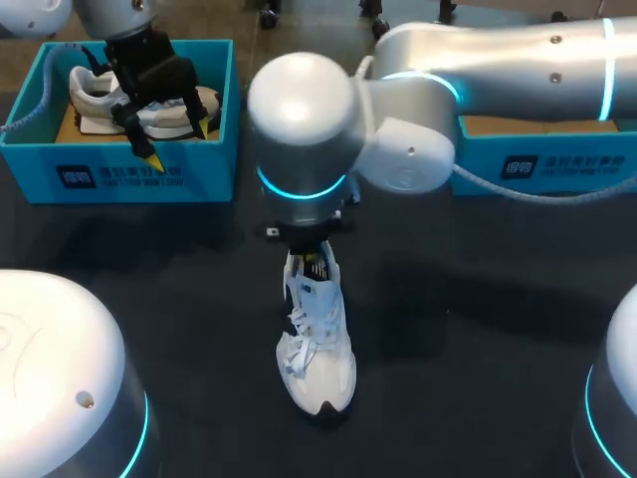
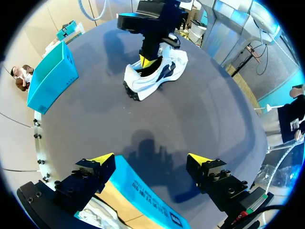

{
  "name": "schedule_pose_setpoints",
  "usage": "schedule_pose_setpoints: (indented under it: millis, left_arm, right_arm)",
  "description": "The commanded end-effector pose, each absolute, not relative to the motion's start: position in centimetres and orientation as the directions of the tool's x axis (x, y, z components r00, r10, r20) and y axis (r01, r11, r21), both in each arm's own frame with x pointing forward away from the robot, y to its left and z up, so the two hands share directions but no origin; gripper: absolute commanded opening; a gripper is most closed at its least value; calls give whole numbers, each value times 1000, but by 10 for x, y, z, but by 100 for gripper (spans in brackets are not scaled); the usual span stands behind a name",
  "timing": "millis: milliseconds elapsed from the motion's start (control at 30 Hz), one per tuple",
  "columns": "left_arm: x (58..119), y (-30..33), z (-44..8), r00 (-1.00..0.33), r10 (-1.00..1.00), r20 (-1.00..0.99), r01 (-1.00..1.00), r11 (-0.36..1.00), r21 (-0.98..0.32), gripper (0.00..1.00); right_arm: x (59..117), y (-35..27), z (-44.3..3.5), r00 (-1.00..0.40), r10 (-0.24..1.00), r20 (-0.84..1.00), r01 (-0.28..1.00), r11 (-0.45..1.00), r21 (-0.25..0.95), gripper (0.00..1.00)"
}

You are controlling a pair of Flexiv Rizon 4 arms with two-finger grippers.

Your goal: Take the shoe out of the shoebox, open the shoe tongue, remove and reinsert the insole, then place the shoe into the shoebox

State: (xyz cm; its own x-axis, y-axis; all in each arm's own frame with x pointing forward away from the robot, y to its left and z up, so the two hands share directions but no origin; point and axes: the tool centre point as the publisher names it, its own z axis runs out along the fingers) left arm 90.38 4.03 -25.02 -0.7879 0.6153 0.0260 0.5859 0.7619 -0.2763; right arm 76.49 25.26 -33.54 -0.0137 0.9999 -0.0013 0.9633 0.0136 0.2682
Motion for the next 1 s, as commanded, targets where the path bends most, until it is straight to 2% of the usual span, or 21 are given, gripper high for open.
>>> schedule_pose_setpoints:
  millis: [33, 333, 1000]
  left_arm:
    - [904, 41, -250, -787, 616, 27, 587, 762, -274, 100]
    - [904, 41, -250, -787, 616, 27, 587, 762, -274, 100]
    - [904, 41, -250, -787, 616, 27, 587, 762, -274, 100]
  right_arm:
    - [767, 257, -336, 23, 998, -57, 958, -6, 287, 0]
    - [774, 240, -348, 47, 995, -88, 953, -19, 303, 0]
    - [795, 232, -386, -8, 991, -130, 962, 43, 270, 0]
